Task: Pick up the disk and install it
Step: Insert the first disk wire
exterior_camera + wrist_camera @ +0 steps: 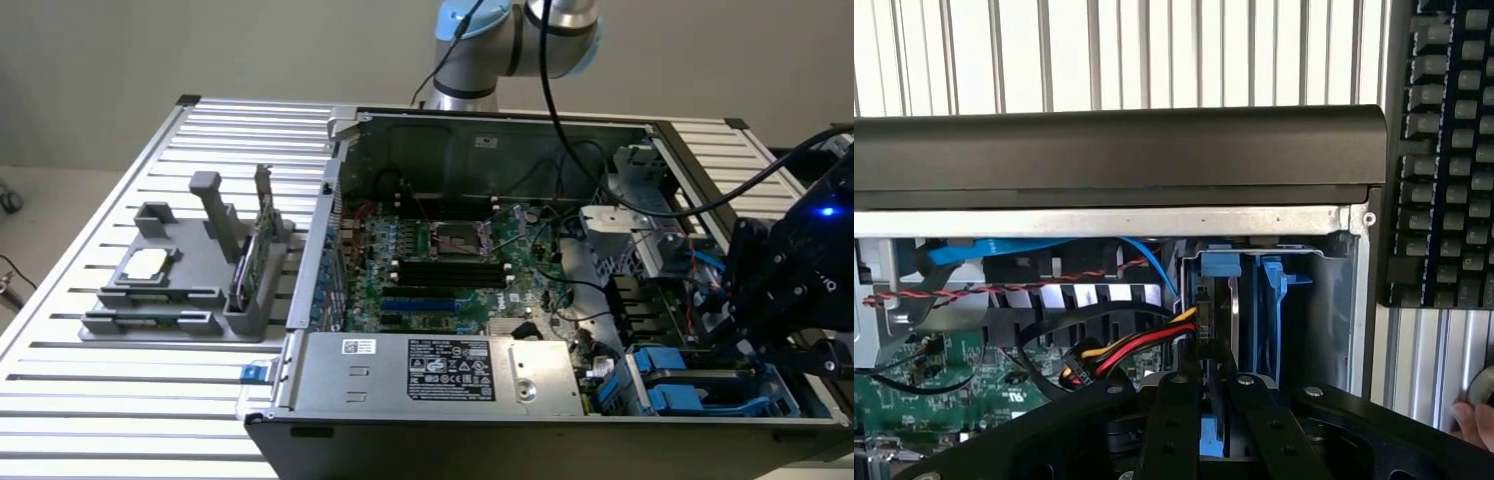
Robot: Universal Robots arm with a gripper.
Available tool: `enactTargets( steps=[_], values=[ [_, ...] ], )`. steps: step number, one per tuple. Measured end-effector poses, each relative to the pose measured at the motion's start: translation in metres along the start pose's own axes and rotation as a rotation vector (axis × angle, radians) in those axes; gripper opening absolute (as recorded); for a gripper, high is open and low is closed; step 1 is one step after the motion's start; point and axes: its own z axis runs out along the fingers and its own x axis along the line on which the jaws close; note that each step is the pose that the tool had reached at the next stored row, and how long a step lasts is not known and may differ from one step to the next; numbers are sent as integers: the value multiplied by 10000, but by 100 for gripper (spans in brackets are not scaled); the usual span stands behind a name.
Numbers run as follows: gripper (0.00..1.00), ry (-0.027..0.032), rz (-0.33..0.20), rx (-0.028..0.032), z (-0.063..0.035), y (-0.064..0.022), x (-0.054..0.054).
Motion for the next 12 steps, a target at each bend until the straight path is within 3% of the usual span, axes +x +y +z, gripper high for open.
enactTargets(
  steps=[12],
  values=[
    [16, -32, 63, -17, 20, -7, -1]
  ],
)
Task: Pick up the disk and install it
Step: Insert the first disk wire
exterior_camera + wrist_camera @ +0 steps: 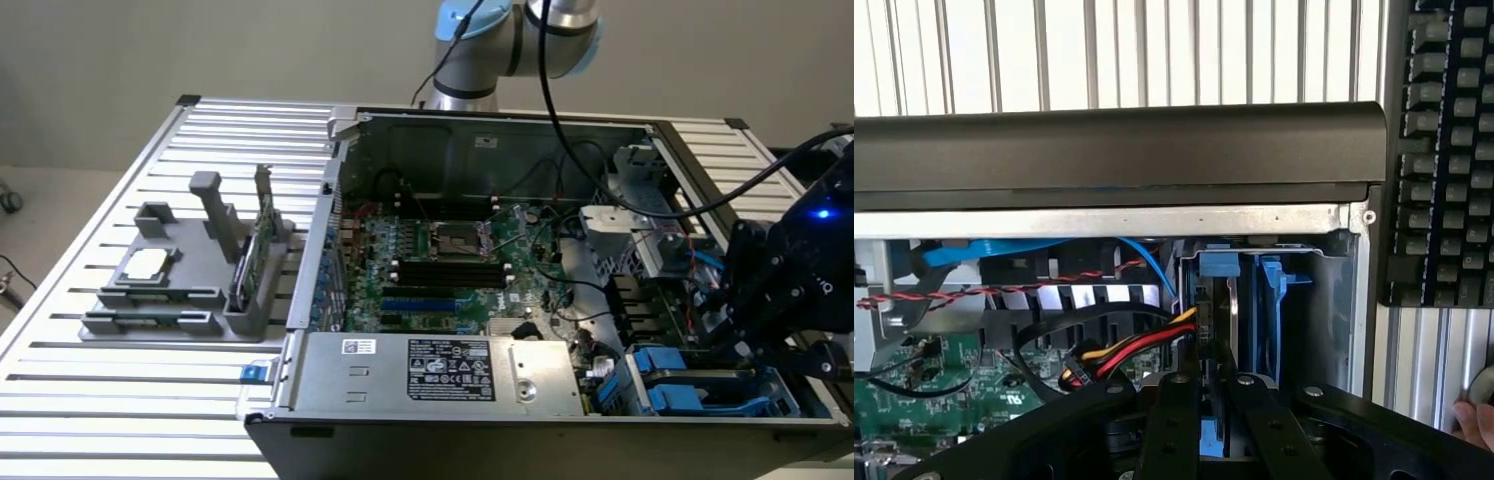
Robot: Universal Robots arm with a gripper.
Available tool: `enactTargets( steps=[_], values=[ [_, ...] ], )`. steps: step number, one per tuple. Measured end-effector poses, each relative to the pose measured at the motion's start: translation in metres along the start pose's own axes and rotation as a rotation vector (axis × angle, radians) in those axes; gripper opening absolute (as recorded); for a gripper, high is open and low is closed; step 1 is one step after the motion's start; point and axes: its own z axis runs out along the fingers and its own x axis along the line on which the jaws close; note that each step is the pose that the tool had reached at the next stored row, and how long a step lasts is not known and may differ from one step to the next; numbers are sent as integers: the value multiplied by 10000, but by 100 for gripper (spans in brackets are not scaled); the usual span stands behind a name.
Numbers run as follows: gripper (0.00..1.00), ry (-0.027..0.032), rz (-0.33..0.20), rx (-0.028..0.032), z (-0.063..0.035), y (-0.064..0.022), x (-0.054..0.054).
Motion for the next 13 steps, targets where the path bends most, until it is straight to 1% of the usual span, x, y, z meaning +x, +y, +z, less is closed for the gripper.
enactTargets(
  steps=[3, 7, 13],
  values=[
    [16, -14, 22, -1, 3, 0, 3],
    [16, -58, 49, -3, 3, -2, 28],
    [16, -172, 93, -9, 7, -2, 52]
  ],
)
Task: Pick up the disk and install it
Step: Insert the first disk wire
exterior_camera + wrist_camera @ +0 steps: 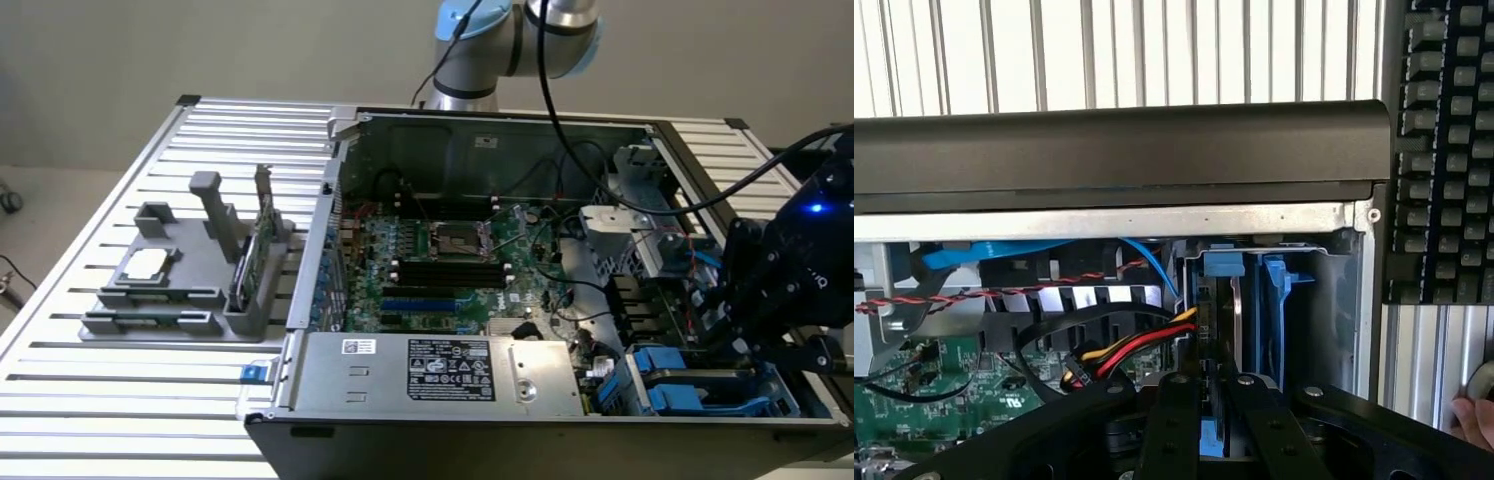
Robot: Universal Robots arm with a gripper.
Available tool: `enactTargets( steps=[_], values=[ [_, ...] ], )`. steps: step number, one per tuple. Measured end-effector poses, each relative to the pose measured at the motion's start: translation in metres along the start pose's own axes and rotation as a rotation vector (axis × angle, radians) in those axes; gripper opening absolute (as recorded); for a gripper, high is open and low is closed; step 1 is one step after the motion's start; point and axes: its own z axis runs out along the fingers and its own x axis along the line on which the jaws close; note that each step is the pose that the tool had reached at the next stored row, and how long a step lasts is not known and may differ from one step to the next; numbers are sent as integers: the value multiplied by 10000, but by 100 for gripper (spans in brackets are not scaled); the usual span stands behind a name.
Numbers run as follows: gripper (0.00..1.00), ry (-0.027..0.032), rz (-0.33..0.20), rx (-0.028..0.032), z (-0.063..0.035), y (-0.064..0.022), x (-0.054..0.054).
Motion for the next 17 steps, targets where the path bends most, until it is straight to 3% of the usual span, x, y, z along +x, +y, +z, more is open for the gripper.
enactTargets(
  steps=[11, 17],
  values=[
    [16, -235, 125, -13, 15, -1, 40],
    [16, -300, 157, -16, 26, 9, 50]
  ],
)
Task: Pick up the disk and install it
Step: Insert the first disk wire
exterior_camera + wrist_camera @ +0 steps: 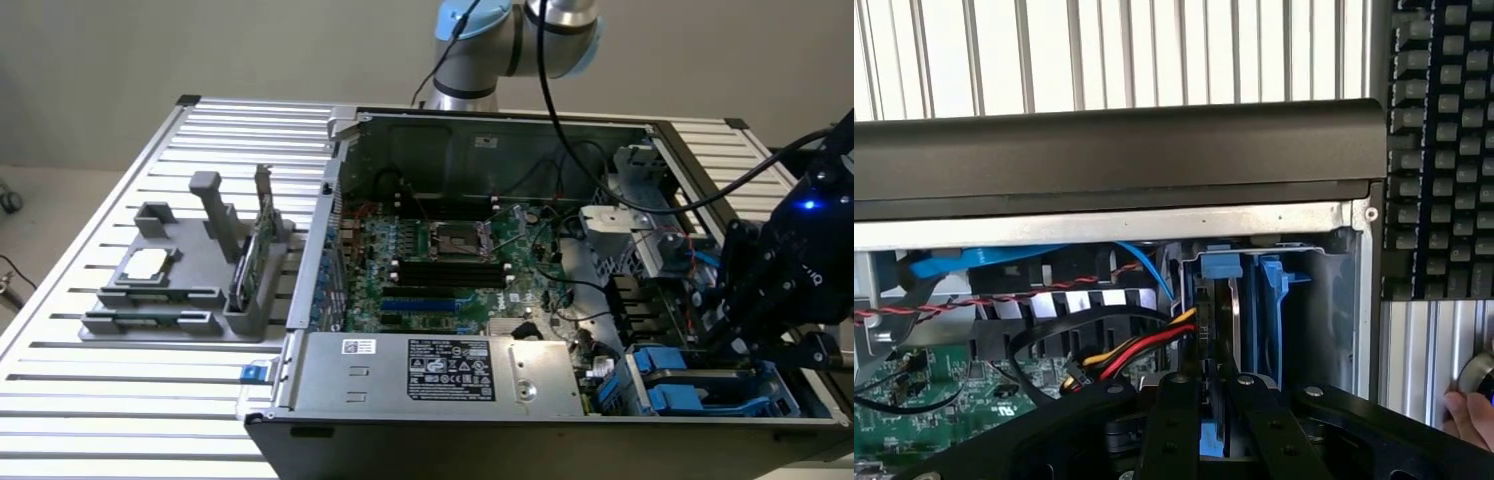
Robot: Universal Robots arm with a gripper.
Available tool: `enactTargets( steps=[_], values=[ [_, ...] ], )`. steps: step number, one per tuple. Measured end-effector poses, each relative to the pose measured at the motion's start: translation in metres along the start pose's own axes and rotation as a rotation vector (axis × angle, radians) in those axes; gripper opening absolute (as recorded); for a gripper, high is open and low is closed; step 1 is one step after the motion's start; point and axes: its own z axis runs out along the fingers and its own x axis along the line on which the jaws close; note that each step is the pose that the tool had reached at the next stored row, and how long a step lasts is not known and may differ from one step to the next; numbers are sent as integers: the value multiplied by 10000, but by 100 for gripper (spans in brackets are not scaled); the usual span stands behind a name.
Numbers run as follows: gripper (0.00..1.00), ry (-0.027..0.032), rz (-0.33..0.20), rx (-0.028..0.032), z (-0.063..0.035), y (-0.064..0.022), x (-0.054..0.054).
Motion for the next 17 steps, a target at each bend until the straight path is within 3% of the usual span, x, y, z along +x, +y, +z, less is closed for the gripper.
enactTargets(
  steps=[8, 17],
  values=[
    [16, -43, 26, -3, 6, 1, 1],
    [16, -51, 26, -8, 17, 0, 1]
  ],
)
